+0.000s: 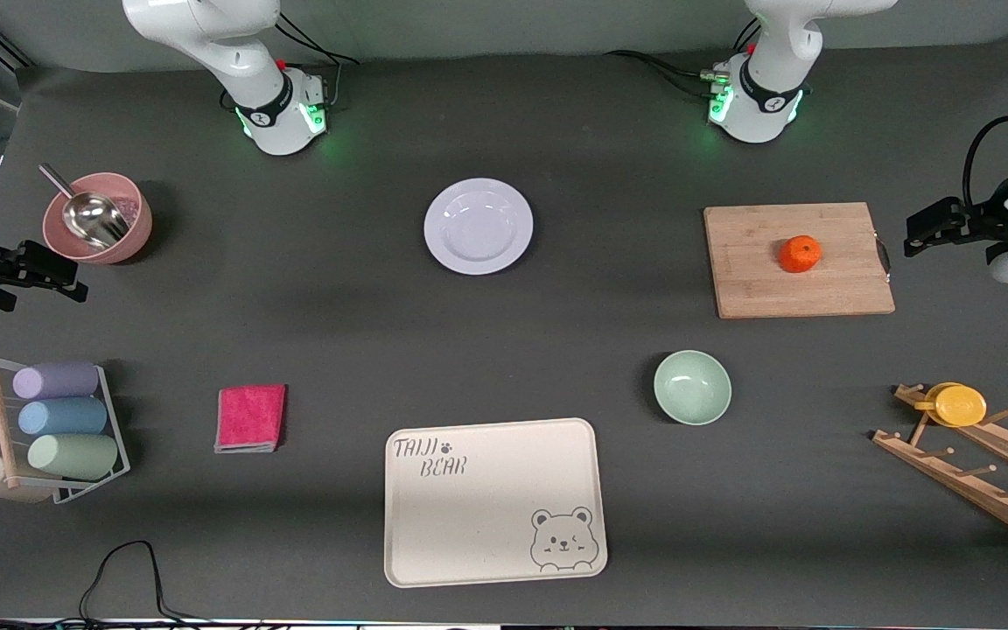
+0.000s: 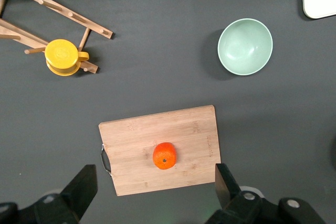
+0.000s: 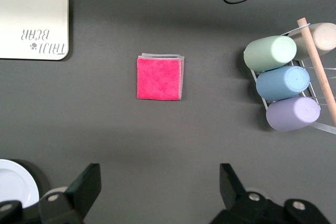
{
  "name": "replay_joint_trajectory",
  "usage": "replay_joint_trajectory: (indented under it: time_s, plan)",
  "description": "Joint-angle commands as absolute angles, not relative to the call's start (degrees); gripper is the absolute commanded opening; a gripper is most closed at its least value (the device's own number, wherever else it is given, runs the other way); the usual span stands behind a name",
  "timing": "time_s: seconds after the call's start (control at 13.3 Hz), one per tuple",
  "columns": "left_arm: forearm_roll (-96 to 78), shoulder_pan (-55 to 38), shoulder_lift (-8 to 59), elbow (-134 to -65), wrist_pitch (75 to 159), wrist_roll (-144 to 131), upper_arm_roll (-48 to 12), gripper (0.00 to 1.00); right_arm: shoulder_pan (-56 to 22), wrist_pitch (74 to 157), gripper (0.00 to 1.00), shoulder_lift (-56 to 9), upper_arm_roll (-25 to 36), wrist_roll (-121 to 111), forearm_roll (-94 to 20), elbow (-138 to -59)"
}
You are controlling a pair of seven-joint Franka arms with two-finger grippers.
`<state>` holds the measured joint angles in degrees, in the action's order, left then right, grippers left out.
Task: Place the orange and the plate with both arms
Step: 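Move the left gripper toward the orange while the right gripper moves out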
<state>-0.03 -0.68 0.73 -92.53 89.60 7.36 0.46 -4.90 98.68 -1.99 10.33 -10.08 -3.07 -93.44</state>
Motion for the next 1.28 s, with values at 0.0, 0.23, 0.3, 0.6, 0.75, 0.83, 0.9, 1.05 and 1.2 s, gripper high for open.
replay_joint_trajectory:
  time_s: [0.0,0.23,0.3,0.6,0.75,0.83,0.9,1.05,1.2]
  plan:
    - [0.7,-1.0,1.2,-91.2,88.2,7.0,0.6,1.00,-5.0,98.1,1.00,-2.0,10.5,-11.2,-2.6,-92.6]
    - [0.6,-1.0,1.2,-91.2,88.1,6.8,0.6,1.00,-5.0,98.2,1.00,-2.2,10.5,-11.2,-2.5,-92.6]
    - [0.7,-1.0,1.2,-91.2,88.1,7.1,0.7,1.00,-5.0,98.2,1.00,-2.2,10.5,-11.2,-2.5,-92.5]
    - [1.0,-0.9,-0.4,-91.3,84.8,7.6,1.7,1.00,-5.1,98.1,1.00,-2.2,10.4,-11.2,-2.5,-92.5]
    - [2.1,-0.4,-3.7,-92.1,81.6,8.3,2.3,1.00,-5.1,98.2,1.00,-2.3,10.4,-11.2,-2.5,-92.5]
    - [2.4,0.7,-5.4,-93.2,80.9,9.5,2.2,1.00,-5.0,98.2,1.00,-2.4,10.4,-11.2,-2.5,-92.5]
    - [2.4,1.4,-7.8,-95.4,80.9,10.5,2.2,1.00,-5.1,98.2,1.00,-2.7,10.4,-11.2,-2.5,-92.4]
    - [2.5,2.3,-14.6,-103.3,82.7,10.7,2.3,1.00,-5.4,98.2,1.00,-3.5,10.2,-11.1,-2.5,-91.8]
    - [2.5,3.0,-19.8,-109.4,84.0,10.7,2.2,1.00,-5.4,98.2,1.00,-3.8,9.9,-11.2,-2.1,-91.5]
